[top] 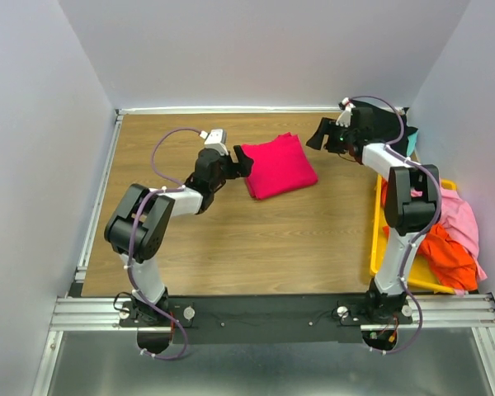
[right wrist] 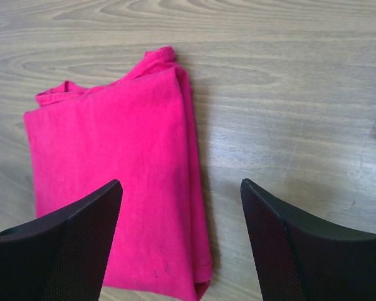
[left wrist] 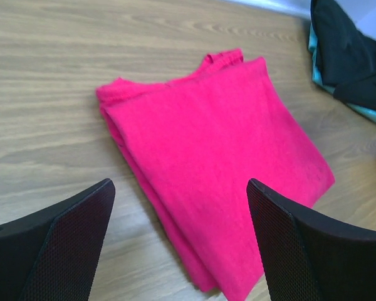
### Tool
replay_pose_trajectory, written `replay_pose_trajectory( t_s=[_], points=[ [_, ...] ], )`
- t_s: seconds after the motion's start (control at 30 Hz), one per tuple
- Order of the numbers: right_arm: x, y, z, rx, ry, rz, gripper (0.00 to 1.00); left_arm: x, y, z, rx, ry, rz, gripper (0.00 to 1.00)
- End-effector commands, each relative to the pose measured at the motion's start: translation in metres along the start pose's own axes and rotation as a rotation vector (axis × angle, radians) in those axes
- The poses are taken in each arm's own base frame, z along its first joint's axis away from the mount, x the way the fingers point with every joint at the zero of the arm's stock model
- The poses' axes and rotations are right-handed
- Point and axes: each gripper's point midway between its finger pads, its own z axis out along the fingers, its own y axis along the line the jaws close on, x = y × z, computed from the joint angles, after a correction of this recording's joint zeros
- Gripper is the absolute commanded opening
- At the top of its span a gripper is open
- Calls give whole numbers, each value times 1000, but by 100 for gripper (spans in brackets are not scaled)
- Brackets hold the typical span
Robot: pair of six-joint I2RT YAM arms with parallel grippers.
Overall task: Fold and stack the t-shirts
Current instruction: Fold the tshirt
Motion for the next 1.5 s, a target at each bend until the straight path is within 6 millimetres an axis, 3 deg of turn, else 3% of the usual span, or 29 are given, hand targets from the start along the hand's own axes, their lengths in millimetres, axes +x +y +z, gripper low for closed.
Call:
replay_pose_trajectory(
  t_s=[0.0,0.4,0.6,0.73,0.77,0.83,1.17,1.3,1.47],
  points=[
    [3,4,0,-129,7,-4,83,12,-11,8,48,24,13,93],
    [30,-7,13,-253,91,56,85,45,10,30,-53,130,-11,91],
    [41,-12,24,-270,121,86,92,57,23,38,-115,160,4,88],
    [52,-10,31,-314,155,118,93,64,28,45,-143,191,31,77],
    [53,-8,31,-329,161,123,99,64,27,45,-143,192,33,77],
    [61,-6,32,-360,186,143,100,65,26,46,-144,198,41,71],
    [80,8,34,-423,259,162,100,69,21,53,-129,229,67,53],
    [93,20,44,-417,304,137,99,69,20,55,-128,232,72,47],
    [106,21,53,-399,344,151,95,70,19,57,-124,243,79,43]
  ],
)
